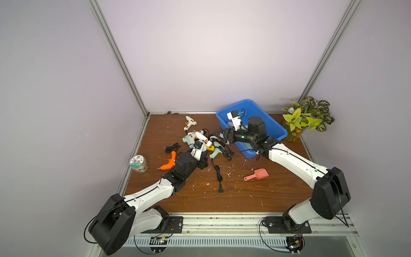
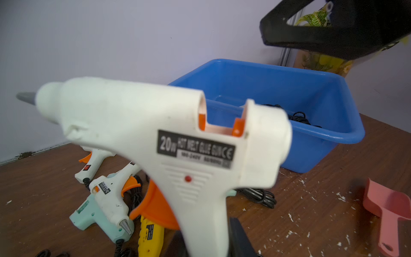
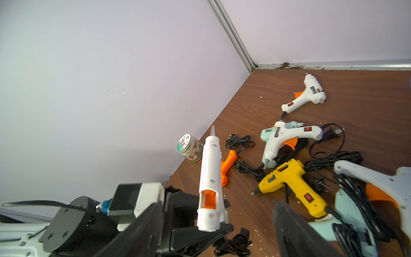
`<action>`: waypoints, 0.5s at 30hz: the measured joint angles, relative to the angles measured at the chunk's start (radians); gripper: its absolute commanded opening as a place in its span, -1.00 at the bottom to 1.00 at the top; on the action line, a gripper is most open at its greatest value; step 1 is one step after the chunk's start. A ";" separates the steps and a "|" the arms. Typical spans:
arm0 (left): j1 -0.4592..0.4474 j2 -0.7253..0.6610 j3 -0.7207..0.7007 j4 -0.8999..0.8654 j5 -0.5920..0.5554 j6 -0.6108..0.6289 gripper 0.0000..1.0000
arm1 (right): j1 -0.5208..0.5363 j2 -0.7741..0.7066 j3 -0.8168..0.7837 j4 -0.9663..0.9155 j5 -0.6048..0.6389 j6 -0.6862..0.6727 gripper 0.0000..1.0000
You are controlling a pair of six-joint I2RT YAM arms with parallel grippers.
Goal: Put the hot melt glue gun into the storage box
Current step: Place the hot melt adhesive gun in the storage box.
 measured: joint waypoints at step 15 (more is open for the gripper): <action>-0.001 0.034 0.041 -0.014 0.124 0.007 -0.99 | 0.072 0.164 0.123 -0.129 -0.026 -0.086 0.25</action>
